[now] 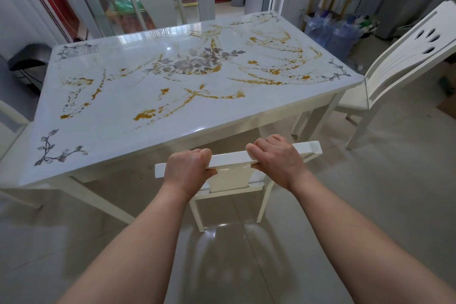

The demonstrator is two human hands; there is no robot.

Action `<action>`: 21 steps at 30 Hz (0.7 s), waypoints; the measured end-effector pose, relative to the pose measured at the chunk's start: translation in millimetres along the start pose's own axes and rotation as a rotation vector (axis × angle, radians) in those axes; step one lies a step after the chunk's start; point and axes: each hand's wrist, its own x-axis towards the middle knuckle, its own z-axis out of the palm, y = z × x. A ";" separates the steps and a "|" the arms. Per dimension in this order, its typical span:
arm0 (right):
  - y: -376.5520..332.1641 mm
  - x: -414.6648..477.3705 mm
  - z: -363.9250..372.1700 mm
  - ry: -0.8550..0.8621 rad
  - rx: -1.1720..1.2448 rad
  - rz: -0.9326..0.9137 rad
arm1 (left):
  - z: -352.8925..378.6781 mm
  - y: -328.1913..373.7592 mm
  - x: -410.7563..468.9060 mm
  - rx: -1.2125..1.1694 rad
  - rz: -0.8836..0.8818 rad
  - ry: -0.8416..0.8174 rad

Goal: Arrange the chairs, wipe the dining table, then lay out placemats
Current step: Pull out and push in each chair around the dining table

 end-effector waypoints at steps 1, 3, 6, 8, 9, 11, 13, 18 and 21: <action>2.4 2.5 0.5 -0.013 -0.002 0.004 | -1.0 0.8 3.5 -0.001 -0.008 -0.010; 7.3 7.5 1.4 -0.045 -0.010 0.015 | -2.2 2.4 10.2 0.001 -0.027 -0.046; 15.8 11.1 0.7 -0.106 -0.013 0.036 | -2.3 8.0 17.4 -0.017 -0.045 -0.055; 18.3 10.6 -1.3 -0.145 -0.013 0.063 | -2.8 11.9 19.3 -0.013 -0.052 -0.076; 18.1 10.7 -2.7 -0.166 -0.013 0.077 | -3.4 13.2 19.8 -0.003 -0.053 -0.091; 15.5 10.8 -5.2 -0.204 -0.022 0.102 | -4.7 14.0 20.3 0.021 -0.050 -0.110; 12.5 11.3 -7.4 -0.234 -0.029 0.132 | -7.5 15.2 21.1 0.045 -0.058 -0.145; 5.0 11.1 -11.6 -0.277 -0.016 0.217 | -12.7 17.4 22.6 0.034 -0.075 -0.193; 2.6 10.5 -16.8 -0.323 0.009 0.234 | -19.0 19.6 24.9 0.012 -0.085 -0.229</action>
